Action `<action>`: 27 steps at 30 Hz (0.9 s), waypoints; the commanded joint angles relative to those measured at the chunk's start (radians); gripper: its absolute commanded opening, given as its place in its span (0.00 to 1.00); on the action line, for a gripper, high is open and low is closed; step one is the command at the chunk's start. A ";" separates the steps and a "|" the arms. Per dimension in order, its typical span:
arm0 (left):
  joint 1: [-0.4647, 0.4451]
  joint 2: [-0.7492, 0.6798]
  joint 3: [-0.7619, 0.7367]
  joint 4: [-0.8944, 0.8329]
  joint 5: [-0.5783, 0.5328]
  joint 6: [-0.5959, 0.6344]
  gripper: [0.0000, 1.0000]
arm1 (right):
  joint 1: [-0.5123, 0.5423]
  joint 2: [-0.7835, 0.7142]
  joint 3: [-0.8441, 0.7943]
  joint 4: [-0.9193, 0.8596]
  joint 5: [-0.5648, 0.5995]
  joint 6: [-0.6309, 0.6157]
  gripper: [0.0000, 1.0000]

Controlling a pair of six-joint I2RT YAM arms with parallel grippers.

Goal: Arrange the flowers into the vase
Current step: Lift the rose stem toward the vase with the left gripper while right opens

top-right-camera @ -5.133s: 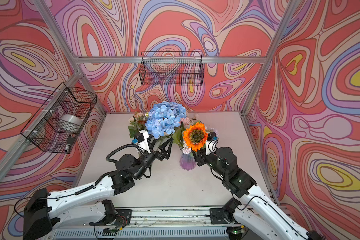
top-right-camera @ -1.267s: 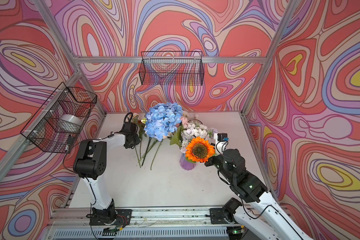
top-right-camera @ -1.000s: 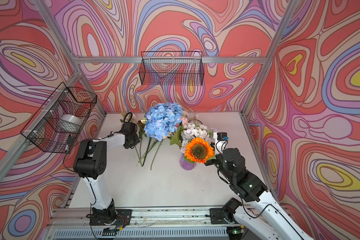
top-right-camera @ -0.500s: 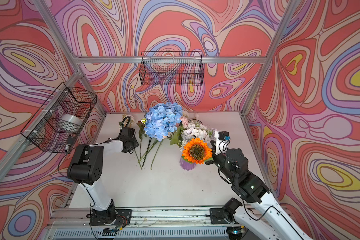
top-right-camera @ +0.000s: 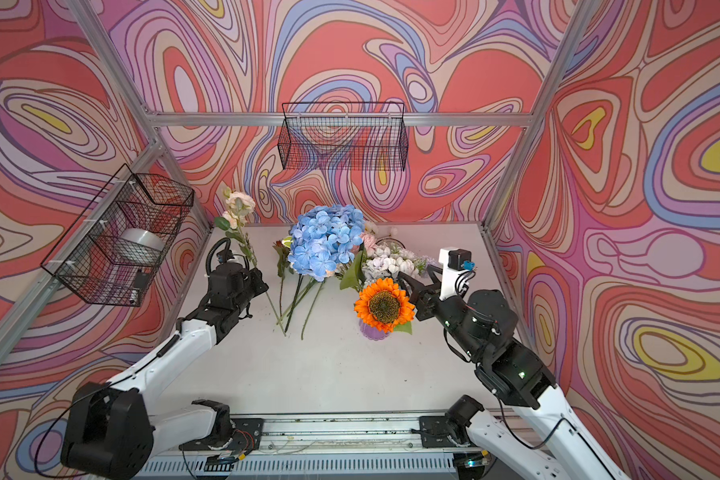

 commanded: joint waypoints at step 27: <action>-0.883 -0.389 -0.153 0.638 -0.200 0.521 0.00 | 0.002 0.066 0.224 -0.104 -0.164 -0.001 0.73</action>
